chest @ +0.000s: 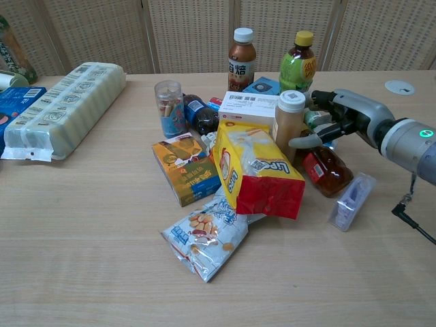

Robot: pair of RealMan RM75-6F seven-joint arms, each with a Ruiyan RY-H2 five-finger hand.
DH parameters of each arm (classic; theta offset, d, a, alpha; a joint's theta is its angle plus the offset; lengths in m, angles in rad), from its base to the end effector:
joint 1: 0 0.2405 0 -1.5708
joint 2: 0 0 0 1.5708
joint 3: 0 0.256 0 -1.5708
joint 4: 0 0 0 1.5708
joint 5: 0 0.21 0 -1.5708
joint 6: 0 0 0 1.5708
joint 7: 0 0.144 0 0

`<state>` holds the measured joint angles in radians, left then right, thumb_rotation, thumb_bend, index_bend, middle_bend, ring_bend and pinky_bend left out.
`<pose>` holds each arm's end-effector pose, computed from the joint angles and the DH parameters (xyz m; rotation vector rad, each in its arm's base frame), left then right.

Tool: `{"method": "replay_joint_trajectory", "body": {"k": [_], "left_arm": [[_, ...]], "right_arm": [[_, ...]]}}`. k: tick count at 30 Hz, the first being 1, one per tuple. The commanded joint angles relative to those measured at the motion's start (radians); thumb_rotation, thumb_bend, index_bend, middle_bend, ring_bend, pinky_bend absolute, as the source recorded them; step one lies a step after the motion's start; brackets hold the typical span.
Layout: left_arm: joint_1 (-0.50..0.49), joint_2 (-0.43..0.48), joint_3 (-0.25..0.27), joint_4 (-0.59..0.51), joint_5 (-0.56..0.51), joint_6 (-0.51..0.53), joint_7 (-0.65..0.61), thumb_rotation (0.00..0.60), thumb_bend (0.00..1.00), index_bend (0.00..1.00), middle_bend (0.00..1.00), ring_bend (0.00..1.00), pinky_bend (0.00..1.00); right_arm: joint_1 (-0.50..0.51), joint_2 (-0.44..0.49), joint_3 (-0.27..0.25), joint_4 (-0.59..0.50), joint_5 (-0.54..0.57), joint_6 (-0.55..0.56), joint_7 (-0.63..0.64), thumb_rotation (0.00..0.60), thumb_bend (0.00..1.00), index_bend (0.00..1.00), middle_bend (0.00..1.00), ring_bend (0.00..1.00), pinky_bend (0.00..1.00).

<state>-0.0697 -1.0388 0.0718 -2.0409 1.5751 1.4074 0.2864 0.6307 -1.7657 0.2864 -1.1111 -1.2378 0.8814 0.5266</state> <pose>-0.2299 0.1432 0.1290 -1.5607 -1.0598 -0.8778 -0.1994 -0.3592 -0.0514 1.3327 -1.7117 1.3312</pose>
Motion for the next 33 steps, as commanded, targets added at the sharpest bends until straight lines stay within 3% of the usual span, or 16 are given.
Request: {"method": "replay_joint_trajectory", "body": {"k": [1,11,15,20,28,33], "left_arm": [[-0.001,-0.001,0.0,0.004,0.0,-0.002,-0.005,0.6,0.22,0.09,0.04,0.0,0.0],[0.006,0.001,0.003,0.023,-0.001,0.006,-0.031,0.6,0.22,0.09,0.04,0.0,0.0],[0.007,0.0,0.003,0.03,0.001,0.007,-0.04,0.6,0.22,0.09,0.04,0.0,0.0],[0.011,0.003,0.004,0.032,0.004,0.014,-0.045,0.6,0.22,0.09,0.04,0.0,0.0],[0.019,0.009,0.009,0.029,0.008,0.023,-0.049,0.6,0.22,0.09,0.04,0.0,0.0],[0.018,0.008,0.008,0.031,0.009,0.019,-0.052,0.6,0.22,0.09,0.03,0.0,0.0]], "right_arm": [[0.007,-0.004,0.009,-0.01,0.014,-0.001,-0.02,0.6,0.0,0.17,0.17,0.0,0.14],[0.032,-0.02,0.031,-0.034,0.052,-0.016,-0.078,0.6,0.0,0.17,0.17,0.0,0.14],[0.038,-0.031,0.039,-0.037,0.065,-0.01,-0.097,0.6,0.0,0.2,0.21,0.01,0.2],[0.043,-0.063,0.054,-0.02,0.079,0.015,-0.114,0.6,0.0,0.36,0.42,0.21,0.4],[0.04,-0.094,0.072,0.014,0.08,0.056,-0.101,0.6,0.0,0.51,0.71,0.55,0.73],[0.024,-0.105,0.072,0.034,0.078,0.081,-0.078,0.6,0.01,0.6,0.87,0.74,0.88]]}}
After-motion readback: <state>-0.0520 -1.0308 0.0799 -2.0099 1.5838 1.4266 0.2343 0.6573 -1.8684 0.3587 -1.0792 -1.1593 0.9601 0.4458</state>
